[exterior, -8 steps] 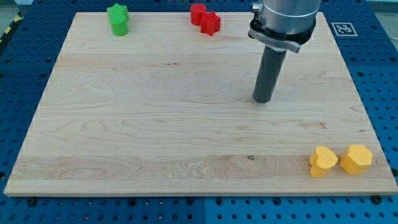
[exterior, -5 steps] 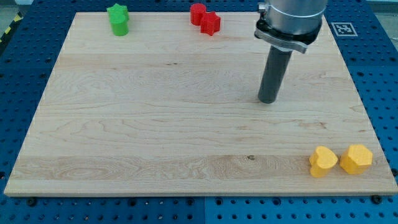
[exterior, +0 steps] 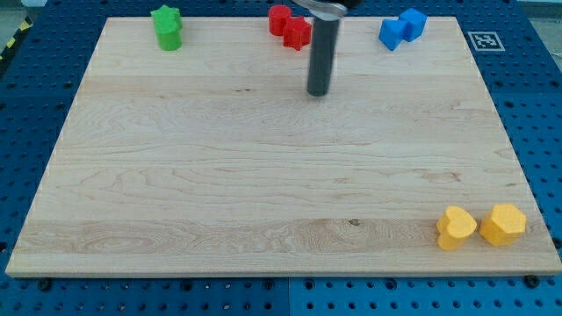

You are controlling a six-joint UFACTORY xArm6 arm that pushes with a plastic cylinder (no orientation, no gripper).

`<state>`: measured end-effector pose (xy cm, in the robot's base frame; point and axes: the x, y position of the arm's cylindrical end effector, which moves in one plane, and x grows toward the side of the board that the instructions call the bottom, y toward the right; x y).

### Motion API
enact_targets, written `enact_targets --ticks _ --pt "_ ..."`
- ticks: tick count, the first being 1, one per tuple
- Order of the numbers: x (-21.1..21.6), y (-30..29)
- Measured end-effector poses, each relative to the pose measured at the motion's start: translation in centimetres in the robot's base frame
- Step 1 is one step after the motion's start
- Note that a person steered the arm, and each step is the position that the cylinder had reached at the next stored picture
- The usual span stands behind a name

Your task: Slide the red circle to the center right

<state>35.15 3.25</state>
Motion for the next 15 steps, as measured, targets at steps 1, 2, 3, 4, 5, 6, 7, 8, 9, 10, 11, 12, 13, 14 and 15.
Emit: enact_targets --ticks 1,2,3,4,5,6,7,8,9,10,11,12,13,14,15 --pt "-2.9 -3.9" --pt "-6.5 -7.4" --pt "-10.1 -11.1" --pt "-14.2 -12.2" --pt "-16.0 -12.1" --pt "-16.0 -11.3" --pt "-15.9 -8.5" --pt "-15.9 -4.1" --pt "-15.9 -0.6" --pt "-15.9 -0.6" --pt "-15.7 -0.2" --pt "-15.7 1.6" --pt "-15.9 4.2" --pt "-15.7 5.6" --pt "-13.8 5.6"
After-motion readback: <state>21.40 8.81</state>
